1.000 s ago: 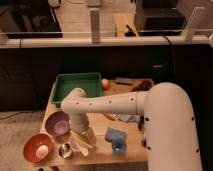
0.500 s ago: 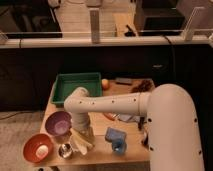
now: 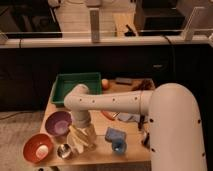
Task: Place banana in purple bowl
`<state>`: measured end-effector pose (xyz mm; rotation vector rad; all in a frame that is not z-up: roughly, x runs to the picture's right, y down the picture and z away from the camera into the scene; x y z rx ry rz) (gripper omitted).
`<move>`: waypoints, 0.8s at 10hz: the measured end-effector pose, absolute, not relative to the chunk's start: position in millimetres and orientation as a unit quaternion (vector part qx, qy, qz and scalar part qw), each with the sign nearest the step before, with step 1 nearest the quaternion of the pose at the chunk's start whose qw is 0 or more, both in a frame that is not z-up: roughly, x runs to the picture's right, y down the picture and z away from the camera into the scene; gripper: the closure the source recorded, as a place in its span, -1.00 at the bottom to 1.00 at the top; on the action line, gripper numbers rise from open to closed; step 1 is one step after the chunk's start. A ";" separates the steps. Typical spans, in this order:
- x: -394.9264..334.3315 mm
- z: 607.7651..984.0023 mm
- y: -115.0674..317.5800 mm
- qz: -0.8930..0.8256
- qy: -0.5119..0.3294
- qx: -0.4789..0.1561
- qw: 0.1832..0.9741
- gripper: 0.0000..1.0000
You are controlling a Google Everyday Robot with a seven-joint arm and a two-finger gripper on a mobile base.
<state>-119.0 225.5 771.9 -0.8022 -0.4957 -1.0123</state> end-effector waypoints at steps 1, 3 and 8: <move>-115.0 769.0 218.7 -0.463 -0.226 -0.371 0.773 -0.60; -105.8 769.2 214.1 -0.453 -0.227 -0.371 0.778 -0.60; -108.9 749.2 203.3 -0.454 -0.254 -0.344 0.782 -0.60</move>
